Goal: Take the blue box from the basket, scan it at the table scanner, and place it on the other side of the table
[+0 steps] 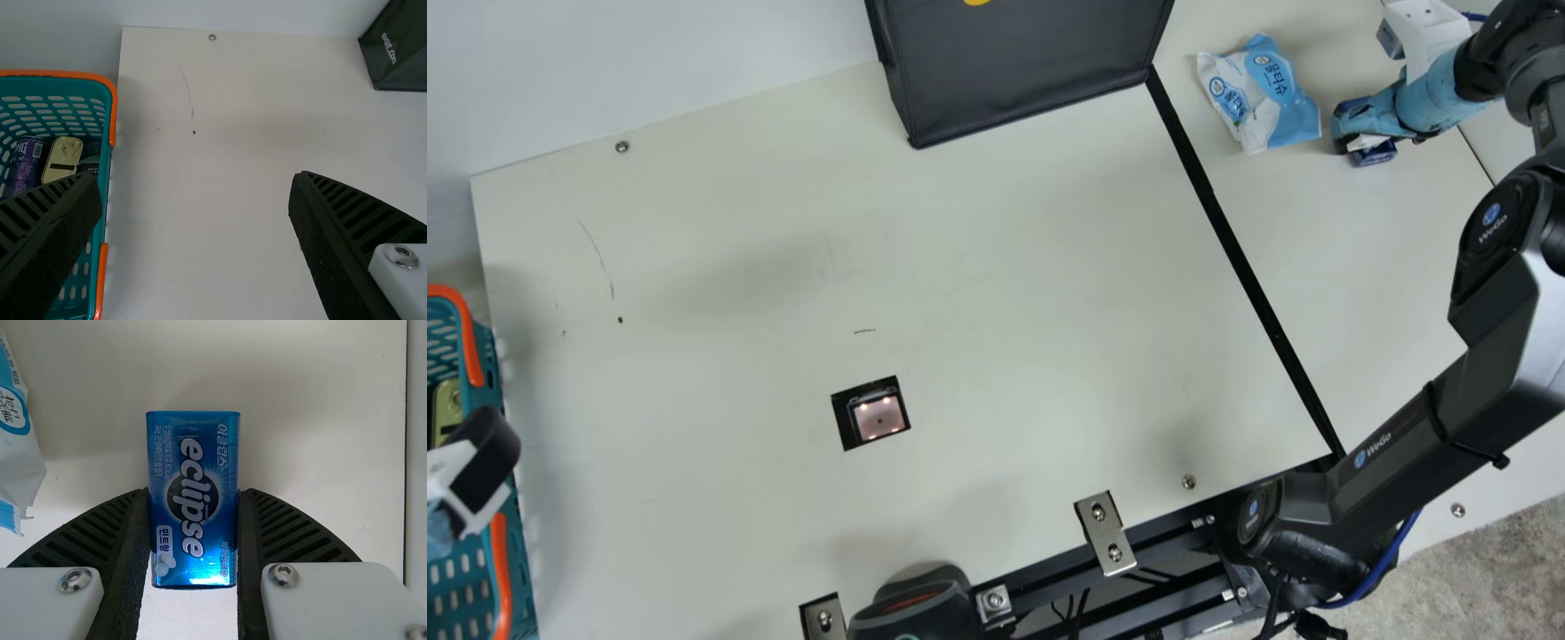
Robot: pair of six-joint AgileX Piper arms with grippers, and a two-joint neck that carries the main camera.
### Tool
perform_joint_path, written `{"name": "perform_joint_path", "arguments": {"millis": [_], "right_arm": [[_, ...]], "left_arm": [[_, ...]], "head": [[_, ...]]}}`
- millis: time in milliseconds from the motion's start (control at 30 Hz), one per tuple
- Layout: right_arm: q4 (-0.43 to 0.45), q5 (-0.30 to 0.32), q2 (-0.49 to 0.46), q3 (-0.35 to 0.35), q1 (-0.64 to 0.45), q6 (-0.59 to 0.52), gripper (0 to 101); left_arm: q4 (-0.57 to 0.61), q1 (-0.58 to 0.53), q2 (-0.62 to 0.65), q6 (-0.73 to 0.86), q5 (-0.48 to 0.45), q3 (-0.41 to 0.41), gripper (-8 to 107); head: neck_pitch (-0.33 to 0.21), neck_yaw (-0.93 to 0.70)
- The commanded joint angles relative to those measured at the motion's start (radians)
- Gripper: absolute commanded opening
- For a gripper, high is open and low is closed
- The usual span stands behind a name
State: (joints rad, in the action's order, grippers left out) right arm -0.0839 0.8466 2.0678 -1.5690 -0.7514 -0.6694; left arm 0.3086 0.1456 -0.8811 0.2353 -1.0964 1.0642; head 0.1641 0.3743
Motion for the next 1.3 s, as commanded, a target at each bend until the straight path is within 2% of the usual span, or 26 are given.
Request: {"name": "perform_joint_path", "arguments": {"millis": [0, 533, 900, 1267], "right_arm": [[0.002, -0.001, -0.002, 0.004, -0.001, 0.004, 43], [0.013, -0.034, -0.057, 0.047, 0.002, 0.024, 95], [0.014, -0.01, -0.218, 0.078, 0.023, 0.068, 95], [-0.022, 0.078, -0.441, 0.121, 0.04, 0.083, 95]], "left_arm": [[0.0, 0.0, 0.0, 0.0, 0.0, 0.0, 90], [0.0, 0.0, 0.0, 0.0, 0.0, 0.0, 90], [0.0, 0.0, 0.0, 0.0, 0.0, 0.0, 90], [0.0, 0.0, 0.0, 0.0, 0.0, 0.0, 90]], "head": [[-0.026, 0.002], [-0.026, 0.002], [-0.026, 0.002], [-0.026, 0.002]]}}
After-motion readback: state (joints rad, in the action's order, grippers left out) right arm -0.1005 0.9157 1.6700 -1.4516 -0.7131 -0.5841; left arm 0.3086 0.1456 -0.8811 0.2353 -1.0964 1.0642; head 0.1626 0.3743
